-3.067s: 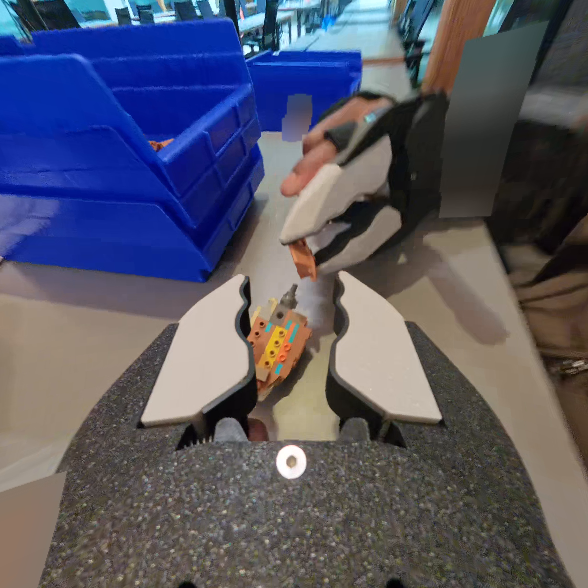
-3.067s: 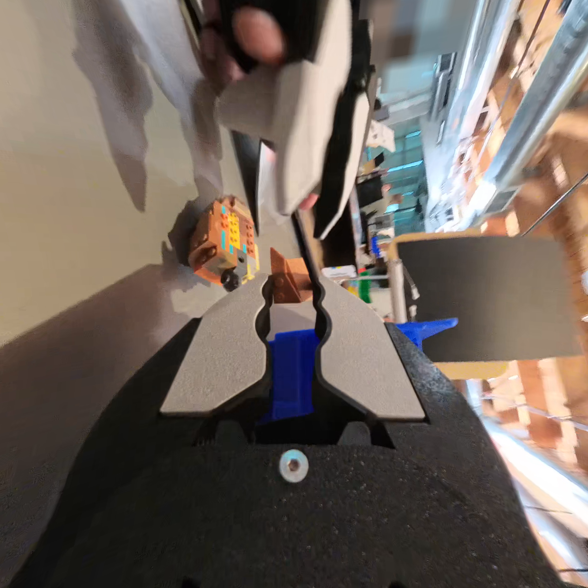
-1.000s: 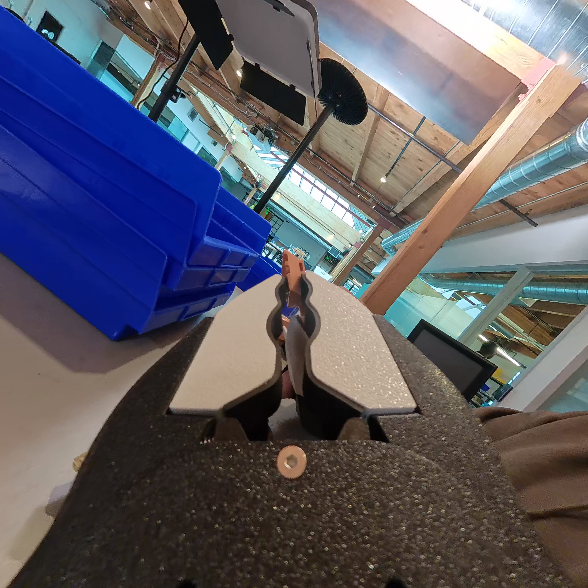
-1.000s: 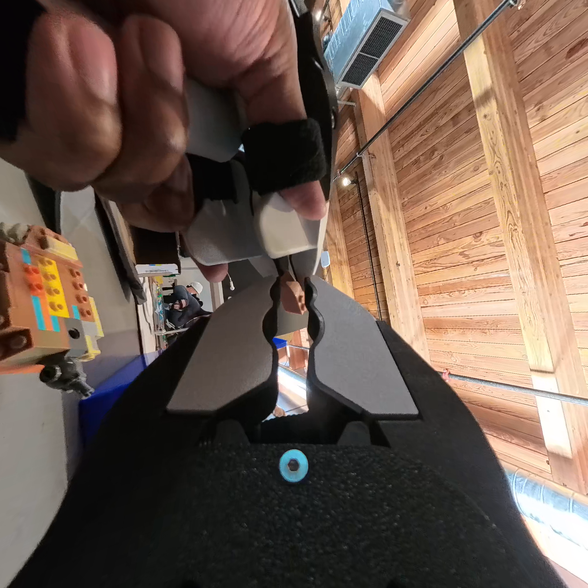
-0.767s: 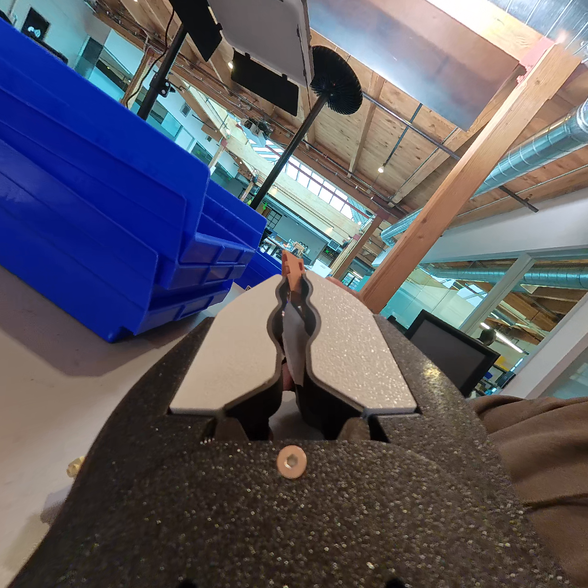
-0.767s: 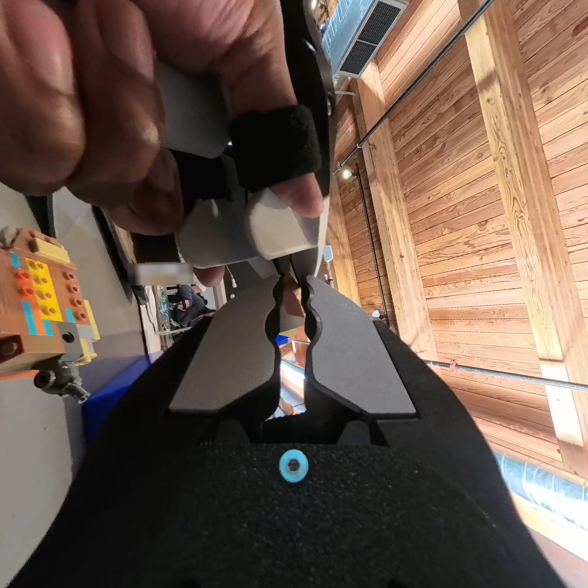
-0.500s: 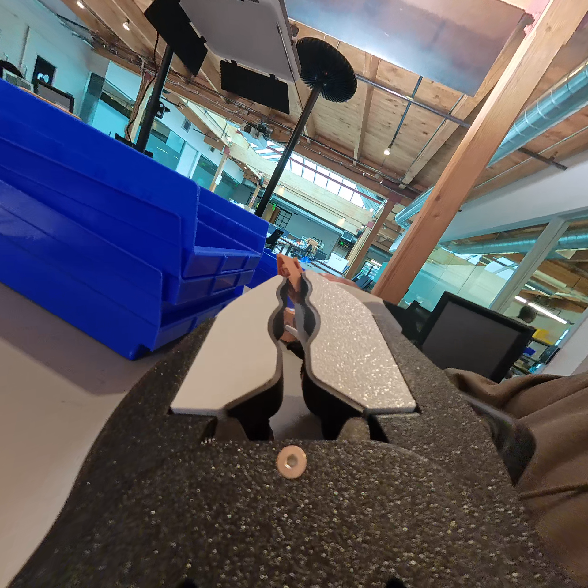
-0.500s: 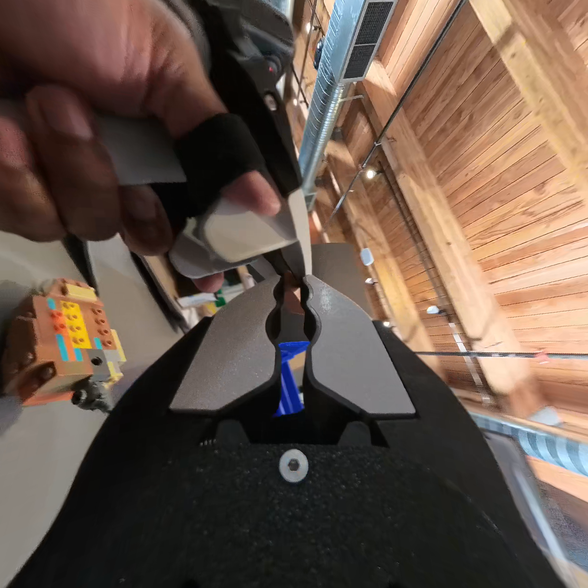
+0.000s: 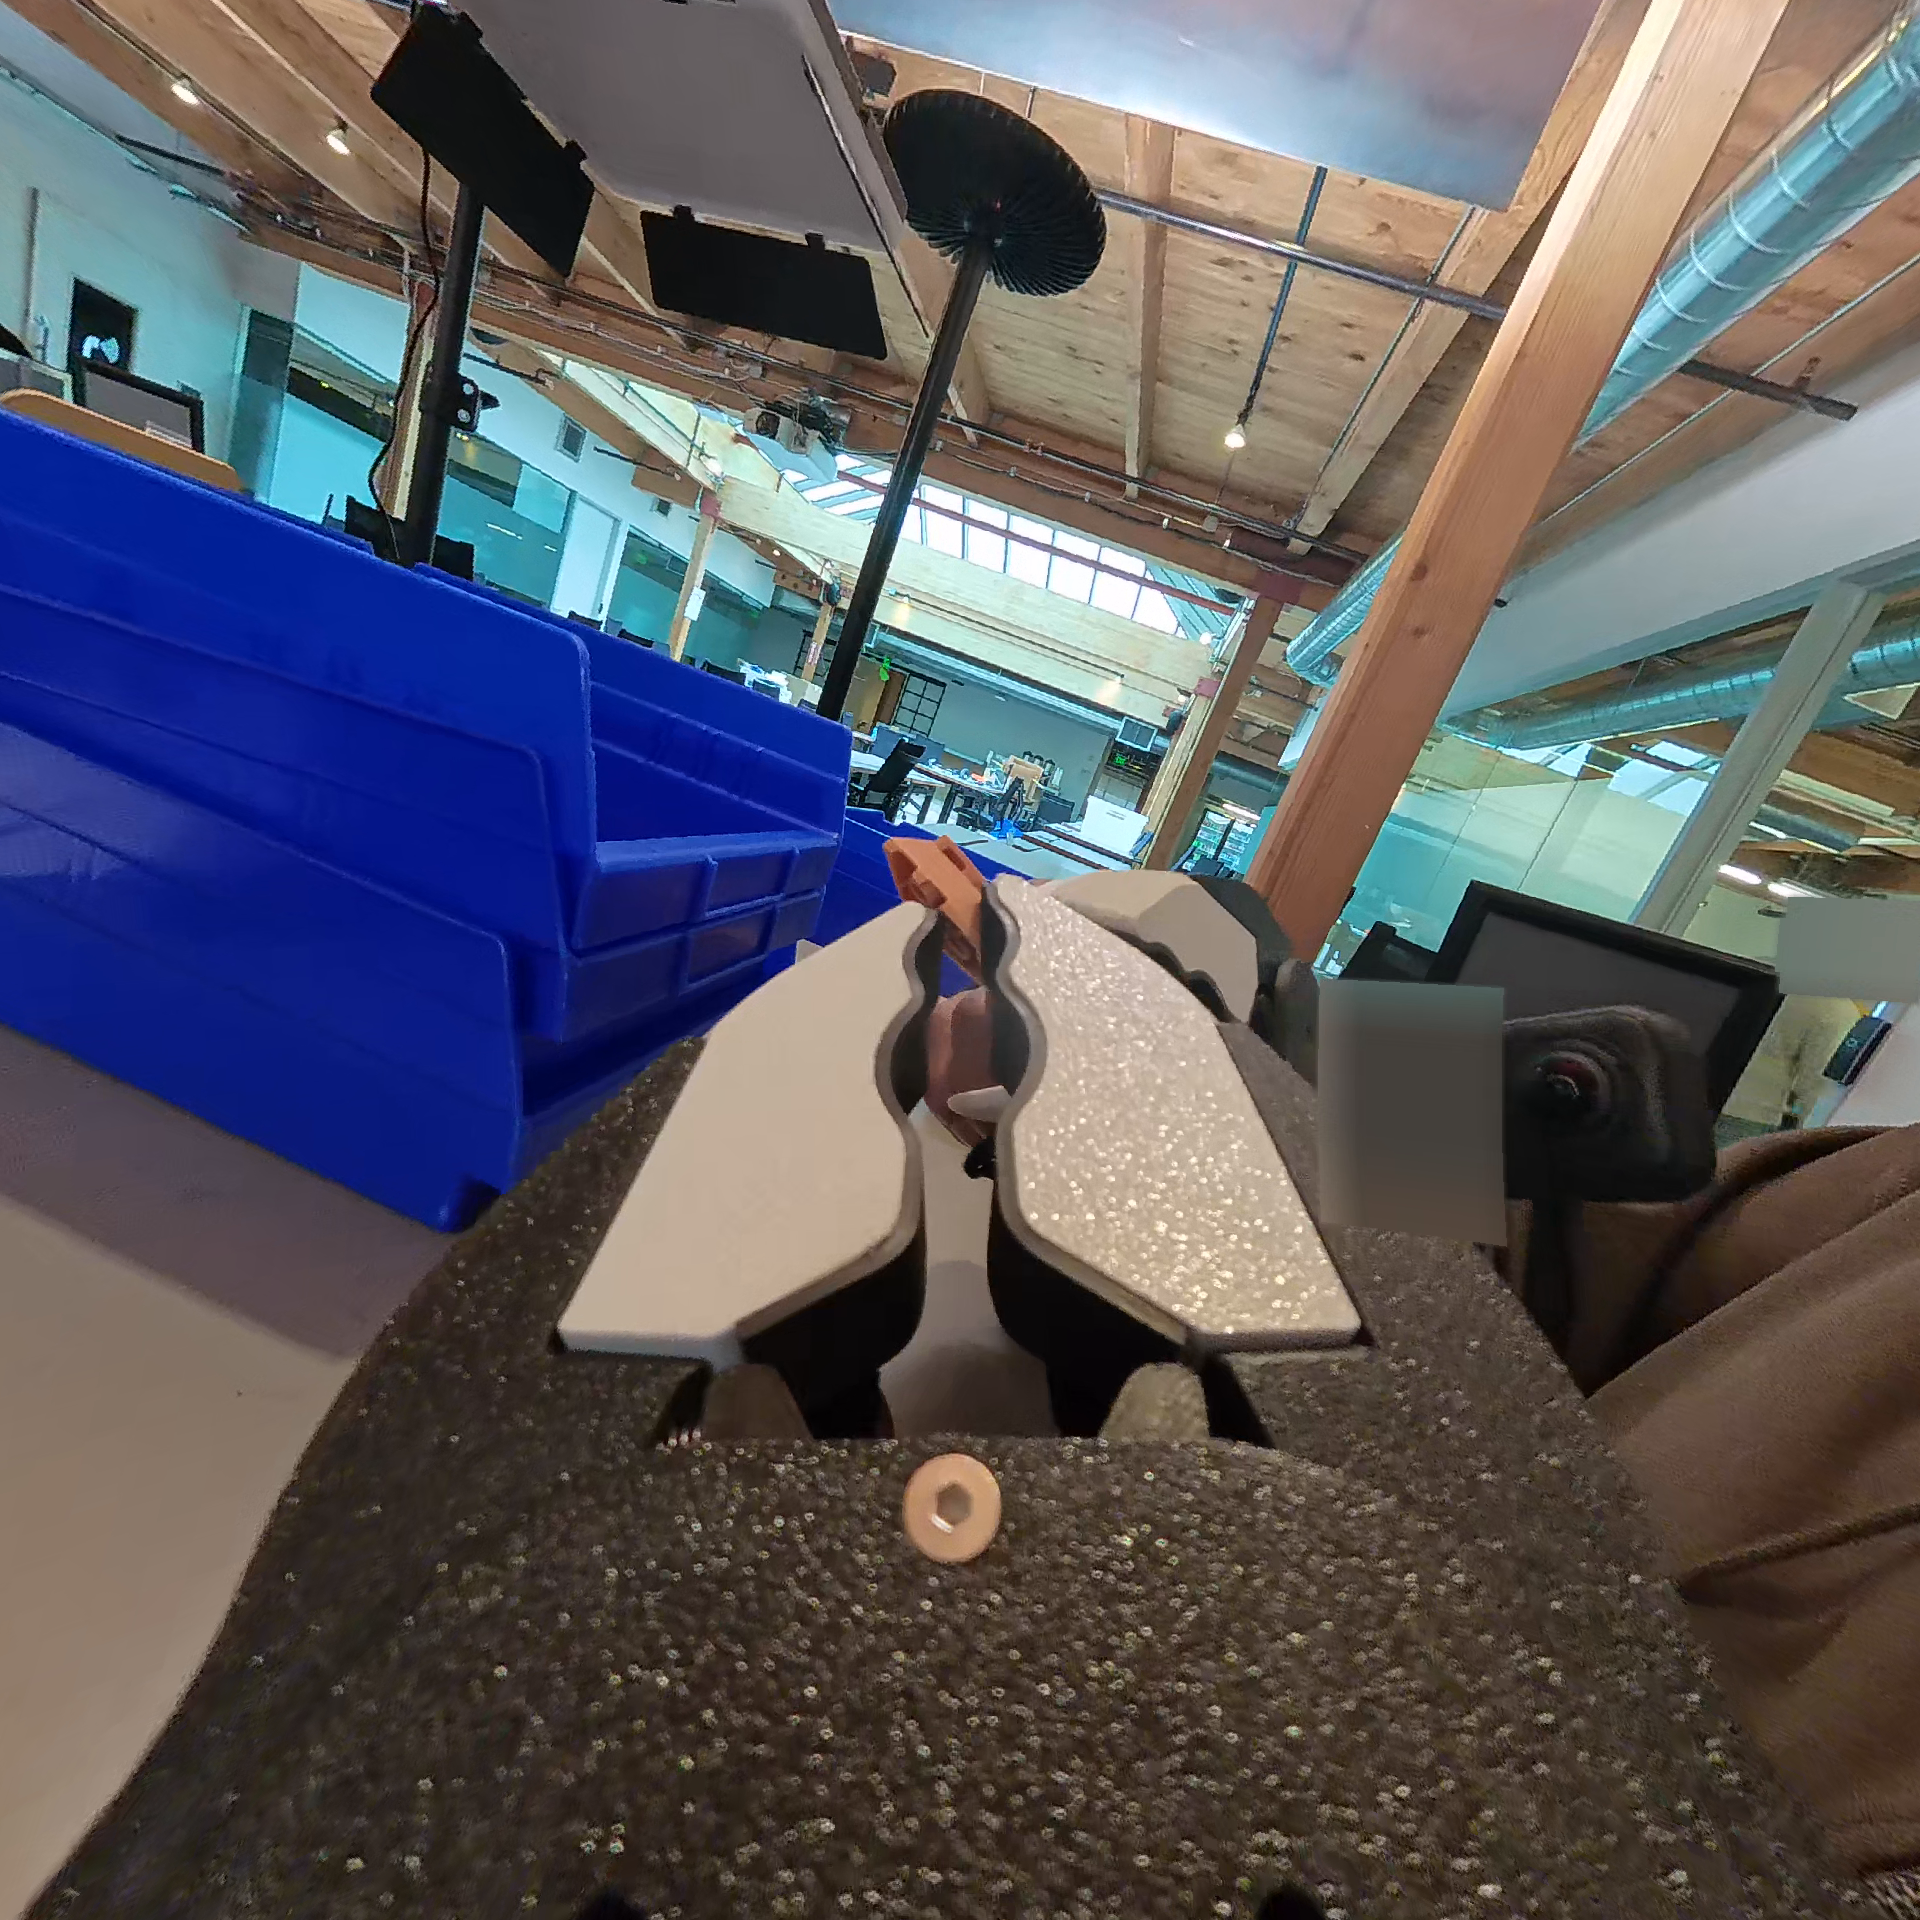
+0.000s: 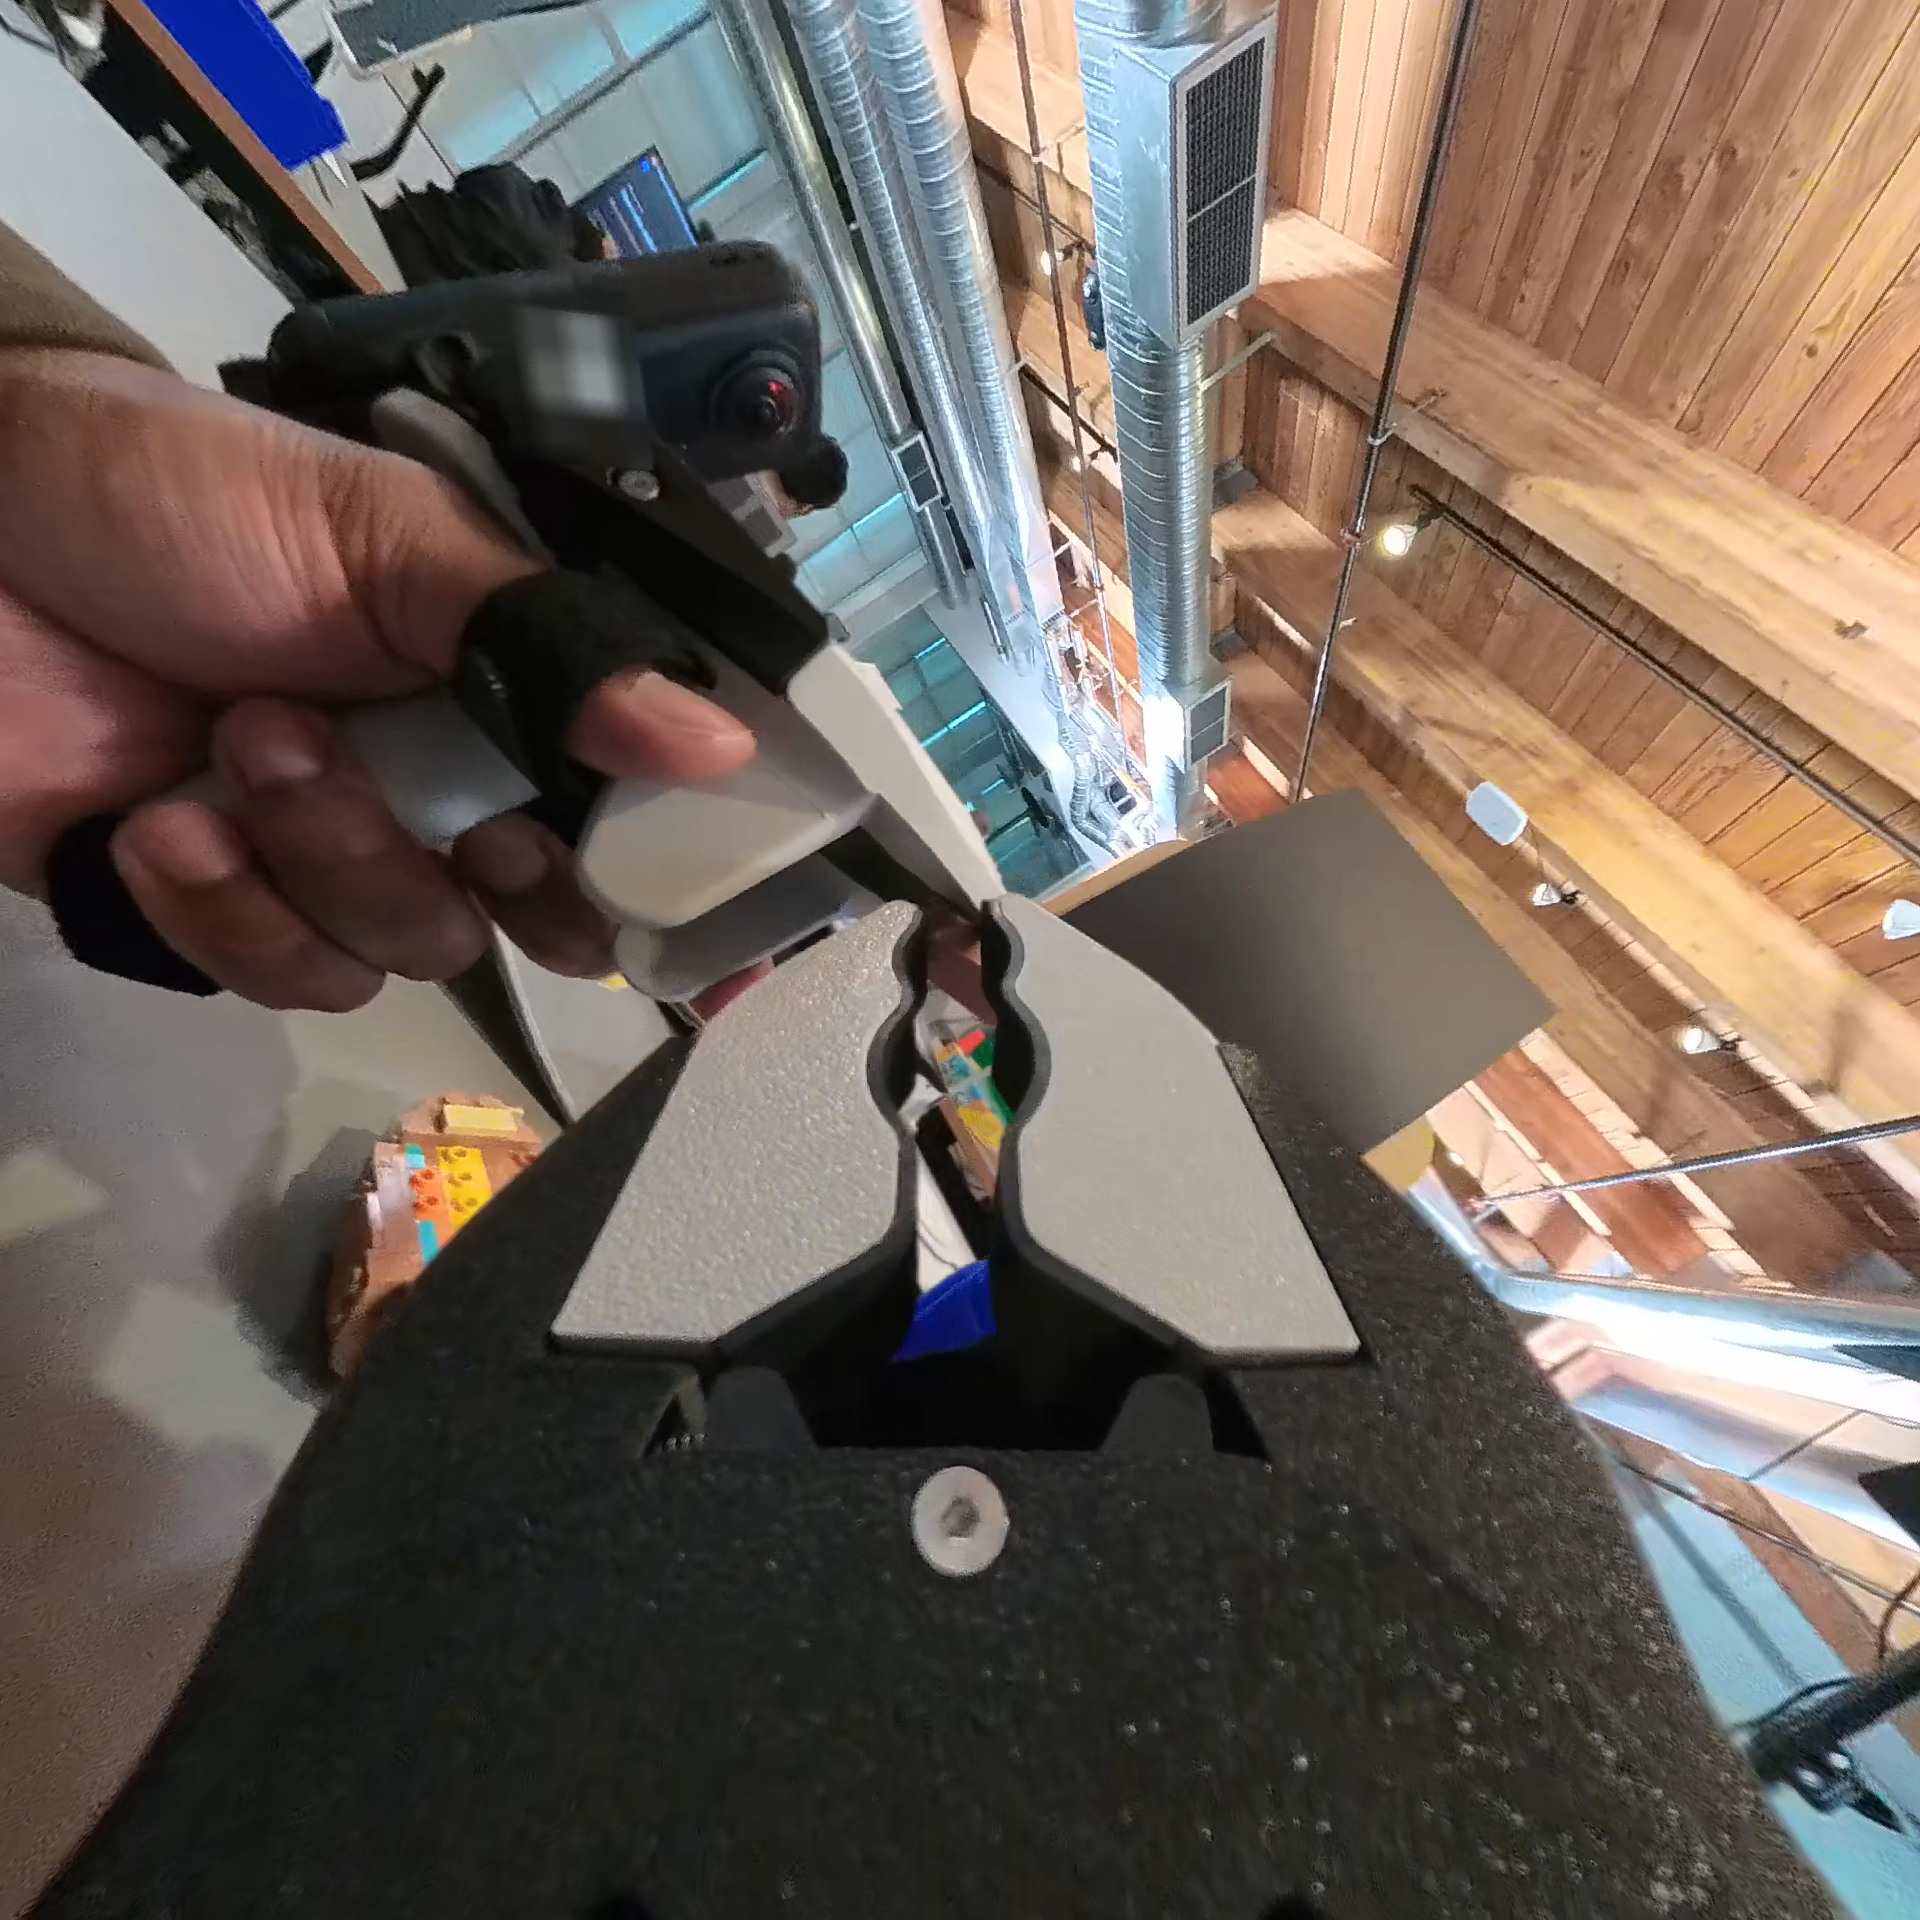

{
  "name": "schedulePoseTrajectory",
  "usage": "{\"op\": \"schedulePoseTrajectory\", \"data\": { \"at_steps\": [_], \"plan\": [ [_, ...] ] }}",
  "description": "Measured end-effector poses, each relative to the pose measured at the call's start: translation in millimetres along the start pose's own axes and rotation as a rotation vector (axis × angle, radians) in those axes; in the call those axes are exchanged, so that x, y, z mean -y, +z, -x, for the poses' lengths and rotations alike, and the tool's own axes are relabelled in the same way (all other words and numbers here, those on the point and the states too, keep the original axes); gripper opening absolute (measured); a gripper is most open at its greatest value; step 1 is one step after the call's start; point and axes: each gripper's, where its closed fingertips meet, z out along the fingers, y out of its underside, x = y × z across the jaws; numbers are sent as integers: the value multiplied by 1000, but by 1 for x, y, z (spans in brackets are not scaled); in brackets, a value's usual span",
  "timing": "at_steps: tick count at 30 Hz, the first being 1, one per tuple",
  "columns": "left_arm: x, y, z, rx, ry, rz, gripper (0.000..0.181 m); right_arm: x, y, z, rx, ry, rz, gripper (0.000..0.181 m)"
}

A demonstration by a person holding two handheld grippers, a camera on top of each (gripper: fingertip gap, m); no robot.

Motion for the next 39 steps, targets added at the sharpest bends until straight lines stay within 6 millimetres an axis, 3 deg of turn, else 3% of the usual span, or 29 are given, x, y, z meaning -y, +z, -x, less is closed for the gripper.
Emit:
{"op": "schedulePoseTrajectory", "data": {
  "at_steps": [8, 15, 26, 39],
  "plan": [
    [0, 0, -1, -7, 14, 5, 6, 1, -2, -2, 27, 117, -44, 9],
    [-5, 1, -3, -93, -198, 29, 9, 1, -6, -3, -37, -129, -36, 6],
    [-6, 3, -11, -229, -447, 15, 9, 8, -12, -4, -100, -337, -52, 4],
    [-9, 5, -14, -249, -541, 48, 22, 16, -15, 5, -154, -623, -76, 3]
  ]
}}
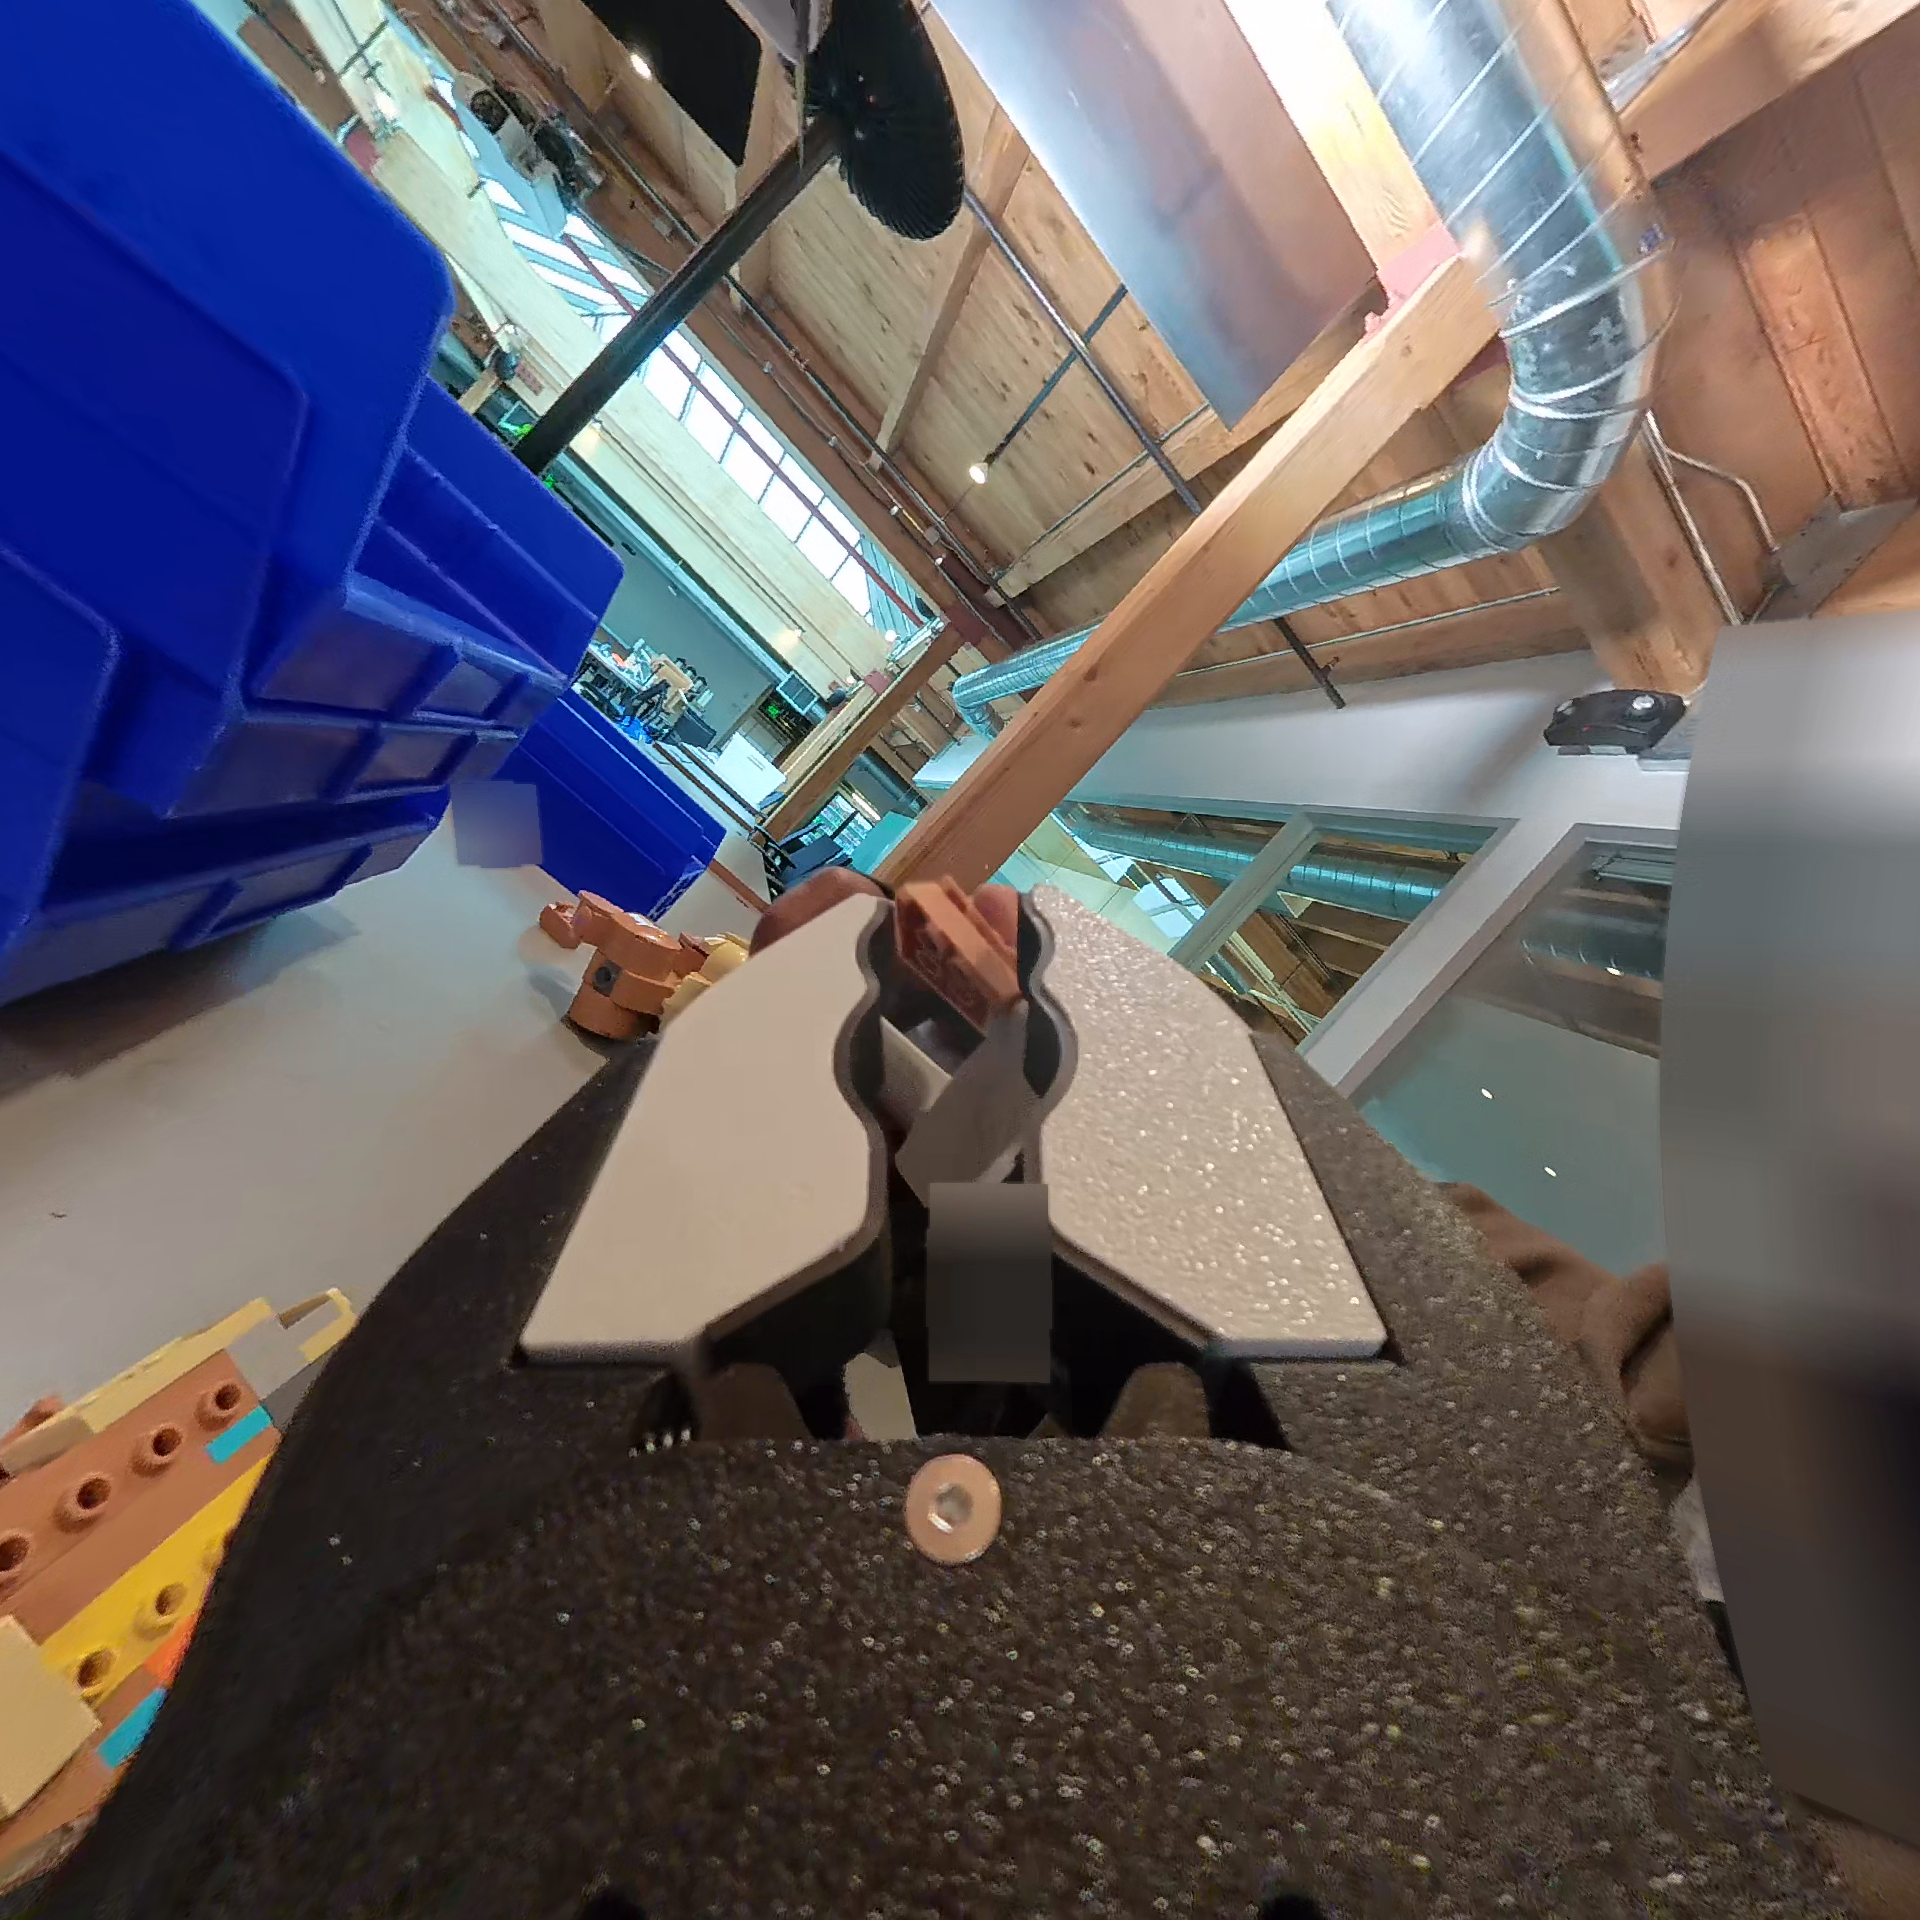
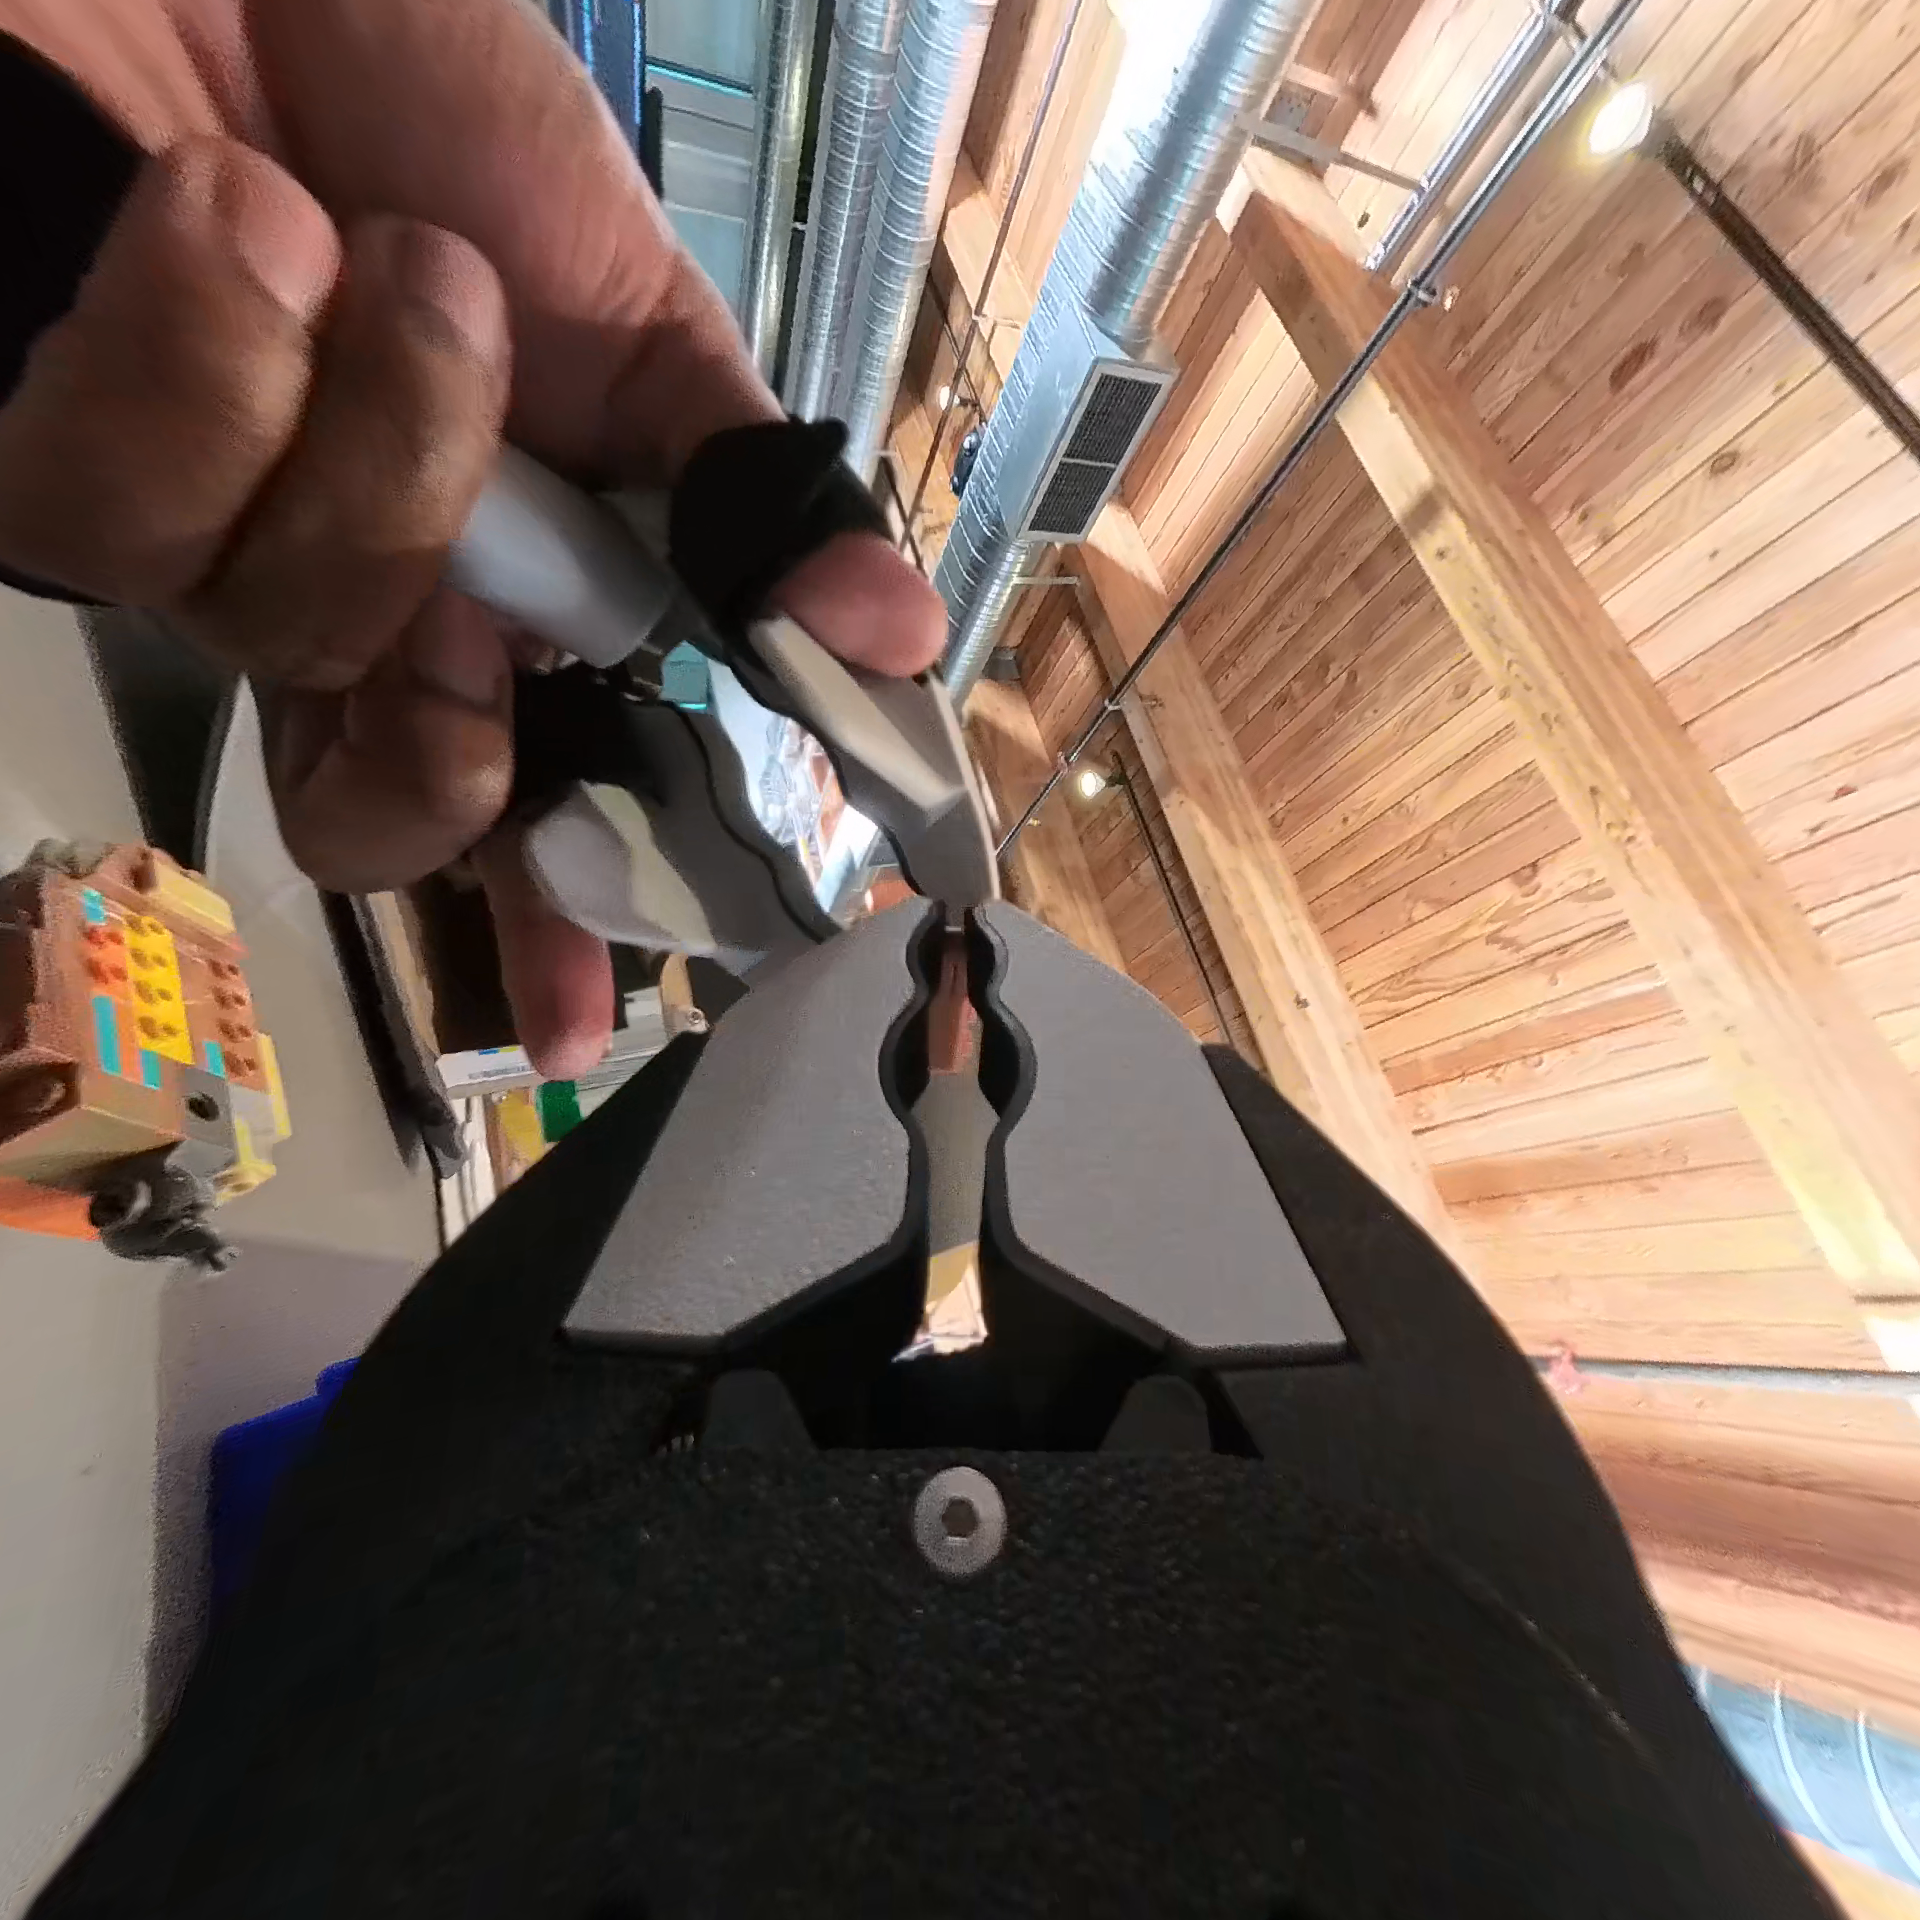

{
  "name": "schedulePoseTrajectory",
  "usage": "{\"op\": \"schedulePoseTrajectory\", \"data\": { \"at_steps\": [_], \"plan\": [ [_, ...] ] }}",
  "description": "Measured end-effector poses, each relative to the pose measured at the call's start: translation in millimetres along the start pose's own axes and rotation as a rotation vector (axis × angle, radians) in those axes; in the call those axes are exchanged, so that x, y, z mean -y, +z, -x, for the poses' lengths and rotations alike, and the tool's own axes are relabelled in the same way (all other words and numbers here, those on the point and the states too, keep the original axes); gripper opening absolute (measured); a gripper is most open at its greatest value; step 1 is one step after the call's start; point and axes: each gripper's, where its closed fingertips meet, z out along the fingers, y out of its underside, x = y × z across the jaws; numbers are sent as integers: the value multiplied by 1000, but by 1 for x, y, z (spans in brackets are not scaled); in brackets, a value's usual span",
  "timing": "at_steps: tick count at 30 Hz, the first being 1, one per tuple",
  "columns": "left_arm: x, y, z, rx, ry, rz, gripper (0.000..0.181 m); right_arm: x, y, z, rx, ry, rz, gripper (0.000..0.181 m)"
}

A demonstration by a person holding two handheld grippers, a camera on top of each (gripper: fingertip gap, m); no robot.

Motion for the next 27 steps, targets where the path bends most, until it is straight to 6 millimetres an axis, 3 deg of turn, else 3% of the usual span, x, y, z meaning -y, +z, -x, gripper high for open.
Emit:
{"op": "schedulePoseTrajectory", "data": {
  "at_steps": [4, 13, 24, 27],
  "plan": [
    [-1, 0, 0, -4, -26, 8, 18, 9, 0, 4, -4, -66, -16, 3],
    [-4, 0, 0, 8, 7, 23, 15, 7, 1, 3, -25, -96, 1, 3],
    [9, -7, 2, 191, 478, 30, 12, -6, 2, -2, 75, 292, 2, 3],
    [11, -6, 1, 199, 491, 27, 12, -17, 1, -4, 79, 339, 22, 3]
  ]
}}
